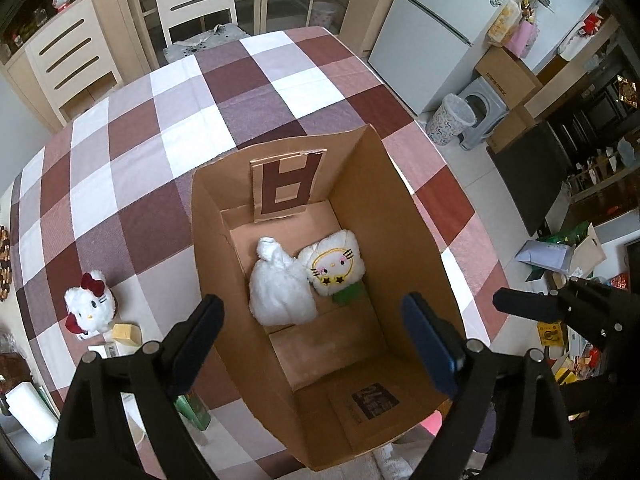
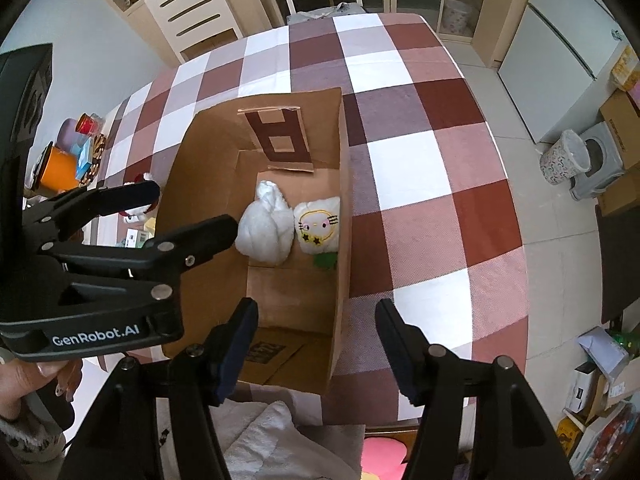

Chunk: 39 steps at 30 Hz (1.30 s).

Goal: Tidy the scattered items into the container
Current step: 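Open both tools to drop the plush bag and cushion into the box, then move both tools back over the remaining items on the table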

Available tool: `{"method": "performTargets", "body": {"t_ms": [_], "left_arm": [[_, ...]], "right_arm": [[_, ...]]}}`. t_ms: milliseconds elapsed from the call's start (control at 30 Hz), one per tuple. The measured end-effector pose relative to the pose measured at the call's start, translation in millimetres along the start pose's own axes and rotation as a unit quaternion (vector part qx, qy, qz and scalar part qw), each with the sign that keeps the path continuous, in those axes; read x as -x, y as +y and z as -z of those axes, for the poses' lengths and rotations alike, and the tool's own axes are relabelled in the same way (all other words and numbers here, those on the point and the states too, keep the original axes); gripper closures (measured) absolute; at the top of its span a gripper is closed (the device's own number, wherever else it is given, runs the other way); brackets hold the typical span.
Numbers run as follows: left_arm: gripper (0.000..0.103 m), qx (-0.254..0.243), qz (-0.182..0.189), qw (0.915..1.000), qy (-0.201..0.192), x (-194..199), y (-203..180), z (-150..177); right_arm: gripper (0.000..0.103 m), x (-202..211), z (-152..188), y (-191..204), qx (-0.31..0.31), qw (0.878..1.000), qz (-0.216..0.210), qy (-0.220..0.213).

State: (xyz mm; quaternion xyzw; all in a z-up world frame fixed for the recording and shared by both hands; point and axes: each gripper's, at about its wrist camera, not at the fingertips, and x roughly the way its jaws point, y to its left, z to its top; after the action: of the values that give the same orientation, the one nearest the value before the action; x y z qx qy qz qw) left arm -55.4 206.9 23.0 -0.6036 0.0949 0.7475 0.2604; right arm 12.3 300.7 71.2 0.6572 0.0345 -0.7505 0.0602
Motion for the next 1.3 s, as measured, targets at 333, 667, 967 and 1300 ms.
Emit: {"method": "performTargets", "body": {"t_ms": [333, 667, 967, 1300], "left_arm": [[0.012, 0.000, -0.002, 1.0000, 0.000, 5.9, 0.7, 8.9], [0.012, -0.003, -0.015, 0.9999, -0.001, 13.3, 2.8, 21.5], [0.012, 0.023, -0.037, 0.9988, -0.023, 28.7, 23.6, 37.1], [0.012, 0.085, -0.054, 0.9943, -0.033, 48.2, 74.0, 63.0]], "right_arm": [[0.040, 3.9, 4.2, -2.5, 0.000, 1.000, 0.001, -0.002], [0.040, 5.2, 8.9, 0.7, 0.010, 1.000, 0.001, -0.003], [0.040, 7.0, 8.4, 24.2, 0.037, 0.999, -0.001, -0.004], [0.040, 5.8, -2.0, 82.3, 0.109, 0.994, -0.014, -0.003]]}}
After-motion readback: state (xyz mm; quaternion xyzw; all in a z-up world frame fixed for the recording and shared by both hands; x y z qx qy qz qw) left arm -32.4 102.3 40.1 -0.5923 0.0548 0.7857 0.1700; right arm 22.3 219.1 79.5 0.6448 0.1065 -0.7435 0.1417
